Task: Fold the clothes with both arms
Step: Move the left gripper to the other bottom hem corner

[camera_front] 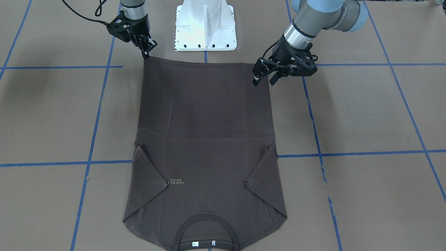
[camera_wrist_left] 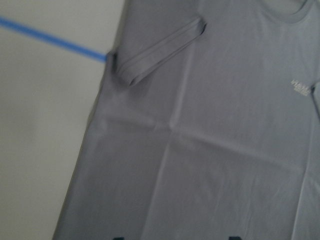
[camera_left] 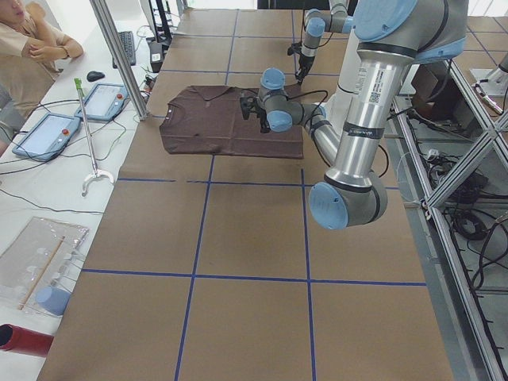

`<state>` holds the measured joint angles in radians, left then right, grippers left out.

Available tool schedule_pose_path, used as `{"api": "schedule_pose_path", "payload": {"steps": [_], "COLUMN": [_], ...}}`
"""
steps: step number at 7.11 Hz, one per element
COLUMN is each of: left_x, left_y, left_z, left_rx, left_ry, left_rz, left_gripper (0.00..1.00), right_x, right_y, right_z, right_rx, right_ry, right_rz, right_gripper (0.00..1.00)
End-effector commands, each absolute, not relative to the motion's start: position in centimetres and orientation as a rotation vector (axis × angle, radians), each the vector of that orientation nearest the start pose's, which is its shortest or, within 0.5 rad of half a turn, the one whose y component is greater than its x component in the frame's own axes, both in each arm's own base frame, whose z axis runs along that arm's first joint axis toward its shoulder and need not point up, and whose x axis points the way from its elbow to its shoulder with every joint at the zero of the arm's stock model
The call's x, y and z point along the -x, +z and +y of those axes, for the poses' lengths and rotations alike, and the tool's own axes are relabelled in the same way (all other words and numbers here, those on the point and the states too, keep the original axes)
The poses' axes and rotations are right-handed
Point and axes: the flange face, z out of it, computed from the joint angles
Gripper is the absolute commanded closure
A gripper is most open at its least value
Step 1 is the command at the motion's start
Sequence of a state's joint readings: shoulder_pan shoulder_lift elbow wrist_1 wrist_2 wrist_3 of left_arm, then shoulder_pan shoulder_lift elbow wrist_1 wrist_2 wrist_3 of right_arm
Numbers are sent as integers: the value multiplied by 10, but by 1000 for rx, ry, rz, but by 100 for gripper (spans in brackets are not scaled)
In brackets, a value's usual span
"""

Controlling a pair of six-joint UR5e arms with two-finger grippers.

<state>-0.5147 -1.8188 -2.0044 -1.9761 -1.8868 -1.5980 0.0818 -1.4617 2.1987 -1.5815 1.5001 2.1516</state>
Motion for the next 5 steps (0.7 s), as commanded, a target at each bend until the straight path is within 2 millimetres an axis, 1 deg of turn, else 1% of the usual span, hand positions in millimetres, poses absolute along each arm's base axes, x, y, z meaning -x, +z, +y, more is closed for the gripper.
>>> {"api": "schedule_pose_path", "payload": {"steps": [1,2,3,5], "left_x": [-449,-454,-463,-485], "left_y": [306,325,338,350], "left_z": [-305,-289,-271,-233], "left_rx": [38,71,108,178], "left_ry": [-323,-325,-319,-315], "left_rz": [1056,1016,970,873], "left_gripper": [24,23,23,25], "right_x": [464,464,464,465], "right_y": [333,332,330,328], "right_z": [-178,-178,-178,-177], "right_rx": [109,112,116,119], "right_ry": [655,655,654,652], "right_rz": [-729,-731,-735,-737], "right_gripper": [100,100,100,100]}}
